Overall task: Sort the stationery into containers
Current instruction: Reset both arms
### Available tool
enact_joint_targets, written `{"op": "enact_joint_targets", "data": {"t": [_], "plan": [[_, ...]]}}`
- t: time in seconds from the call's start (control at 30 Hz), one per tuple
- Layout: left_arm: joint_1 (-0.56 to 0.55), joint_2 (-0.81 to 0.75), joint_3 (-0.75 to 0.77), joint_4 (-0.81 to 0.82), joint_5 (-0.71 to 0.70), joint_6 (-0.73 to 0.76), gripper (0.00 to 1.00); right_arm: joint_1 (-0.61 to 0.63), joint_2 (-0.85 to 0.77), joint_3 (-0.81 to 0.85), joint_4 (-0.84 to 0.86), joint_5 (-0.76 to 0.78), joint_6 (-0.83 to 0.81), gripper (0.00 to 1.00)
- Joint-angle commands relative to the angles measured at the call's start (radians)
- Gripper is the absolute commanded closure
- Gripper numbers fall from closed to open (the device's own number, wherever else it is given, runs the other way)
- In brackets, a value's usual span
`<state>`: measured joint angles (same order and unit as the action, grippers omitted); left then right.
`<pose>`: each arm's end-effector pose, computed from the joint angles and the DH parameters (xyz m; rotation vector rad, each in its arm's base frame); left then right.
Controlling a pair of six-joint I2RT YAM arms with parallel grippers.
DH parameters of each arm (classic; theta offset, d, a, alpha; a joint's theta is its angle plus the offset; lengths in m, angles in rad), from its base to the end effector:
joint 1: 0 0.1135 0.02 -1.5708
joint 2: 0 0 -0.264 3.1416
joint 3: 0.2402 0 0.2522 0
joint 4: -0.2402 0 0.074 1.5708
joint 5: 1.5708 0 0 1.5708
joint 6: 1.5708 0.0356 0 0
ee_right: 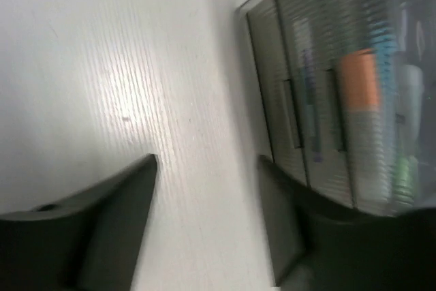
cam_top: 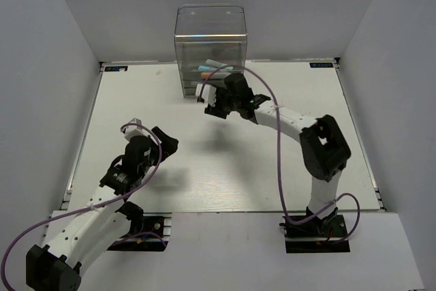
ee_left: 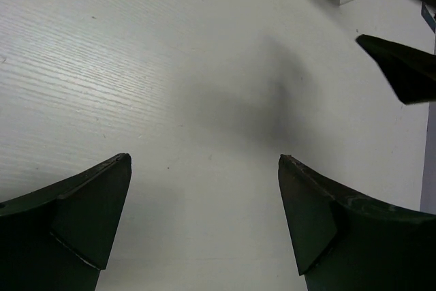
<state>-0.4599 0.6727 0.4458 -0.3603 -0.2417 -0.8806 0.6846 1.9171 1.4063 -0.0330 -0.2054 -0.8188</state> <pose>0.1436 -0.0616 0.2212 -0.5939 2.1023 -0.5180 0.3407 0.2875 0.2381 -1.5242 1.4517 0.1366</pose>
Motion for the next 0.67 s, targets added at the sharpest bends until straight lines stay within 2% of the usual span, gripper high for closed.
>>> {"op": "enact_joint_targets", "data": {"t": [0.0,0.13,0.27,0.47,0.63], "plan": [[0.003,0.022,0.065,0.049,0.062,0.083,0.01,-0.026,-0.118,0.054,-0.102,-0.104,0.197,0.29],[0.003,0.056,0.099,0.06,0.113,0.138,0.01,-0.049,-0.239,0.017,-0.146,-0.089,0.366,0.1],[0.003,0.065,0.148,0.07,0.174,0.192,0.01,-0.049,-0.406,-0.116,-0.142,0.001,0.464,0.1],[0.003,0.045,0.148,0.07,0.205,0.221,0.01,-0.051,-0.649,-0.306,-0.114,0.182,0.478,0.1],[0.003,0.045,0.148,0.098,0.238,0.23,0.01,-0.072,-0.748,-0.469,-0.07,0.287,0.455,0.1]]}}
